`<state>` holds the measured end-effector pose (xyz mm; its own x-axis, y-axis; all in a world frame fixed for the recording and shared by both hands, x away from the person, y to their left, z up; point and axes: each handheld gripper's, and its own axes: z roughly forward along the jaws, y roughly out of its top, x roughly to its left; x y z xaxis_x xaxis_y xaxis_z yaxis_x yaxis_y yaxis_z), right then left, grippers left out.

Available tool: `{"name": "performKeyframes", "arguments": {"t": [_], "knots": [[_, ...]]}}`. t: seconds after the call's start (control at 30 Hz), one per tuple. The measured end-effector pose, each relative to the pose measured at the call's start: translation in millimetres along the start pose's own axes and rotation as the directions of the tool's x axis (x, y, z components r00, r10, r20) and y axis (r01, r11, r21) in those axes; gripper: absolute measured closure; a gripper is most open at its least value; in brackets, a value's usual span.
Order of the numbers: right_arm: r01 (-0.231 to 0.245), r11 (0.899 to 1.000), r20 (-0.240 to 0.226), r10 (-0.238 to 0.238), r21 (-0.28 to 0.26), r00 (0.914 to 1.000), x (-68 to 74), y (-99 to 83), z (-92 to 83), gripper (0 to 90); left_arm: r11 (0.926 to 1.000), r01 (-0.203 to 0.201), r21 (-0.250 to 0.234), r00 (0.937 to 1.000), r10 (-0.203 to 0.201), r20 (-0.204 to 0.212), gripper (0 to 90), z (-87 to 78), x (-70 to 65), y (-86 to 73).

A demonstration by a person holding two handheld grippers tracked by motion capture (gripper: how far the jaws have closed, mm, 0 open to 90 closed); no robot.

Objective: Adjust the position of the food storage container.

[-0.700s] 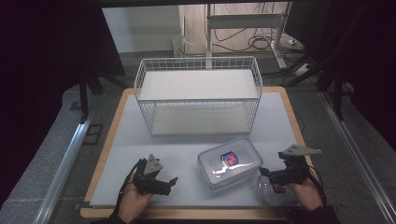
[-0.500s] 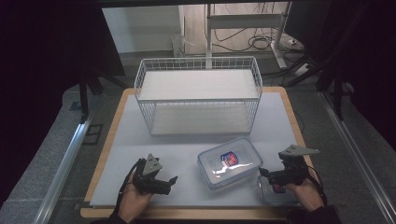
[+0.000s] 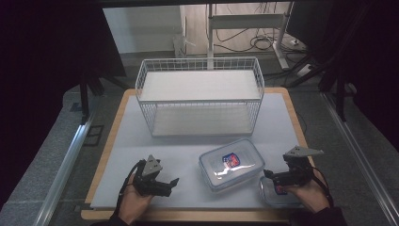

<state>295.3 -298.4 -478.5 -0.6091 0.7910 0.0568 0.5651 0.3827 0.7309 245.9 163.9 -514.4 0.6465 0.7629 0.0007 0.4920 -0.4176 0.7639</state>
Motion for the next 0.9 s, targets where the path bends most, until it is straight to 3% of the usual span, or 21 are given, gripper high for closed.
{"name": "performKeyframes", "arguments": {"t": [0.1,0.27,0.47,0.57,0.73,0.9], "knots": [[-0.015,1.0,0.004,0.015,-0.001,0.9999,-0.8,1.2,-2.3,11.8,0.9999,0.003,0.009,1.0,-0.003,0.0,4.3,-0.8,-1.1,1.1],[-0.051,0.999,-0.004,0.051,-0.01,0.9987,-3.3,4.5,-7.6,34.3,0.9998,-0.01,0.015,0.9997,0.01,0.022,1.9,-1.9,-4.9,3.0],[-0.031,0.999,-0.024,0.031,-0.008,0.9992,-3.8,10.6,-8.3,65.3,1.0,-0.007,-0.005,0.9994,0.008,0.034,4.7,-2.5,-10.3,6.2],[-0.016,1.0,-0.022,0.016,-0.005,0.9996,-2.7,14.5,-3.5,76.2,0.9997,-0.021,-0.014,0.9993,0.021,0.029,6.4,-2.4,-12.8,6.9],[0.014,0.999,-0.02,-0.014,0.03,0.9997,1.5,18.9,6.1,87.1,0.9993,-0.025,-0.027,0.9992,0.025,0.029,10.1,-2.2,-16.5,7.8],[0.036,0.998,-0.016,-0.036,0.056,0.9992,7.1,19.2,9.1,89.9,0.9995,-0.022,-0.024,0.9992,0.023,0.033,17.5,-1.1,-20.1,8.8]]}}
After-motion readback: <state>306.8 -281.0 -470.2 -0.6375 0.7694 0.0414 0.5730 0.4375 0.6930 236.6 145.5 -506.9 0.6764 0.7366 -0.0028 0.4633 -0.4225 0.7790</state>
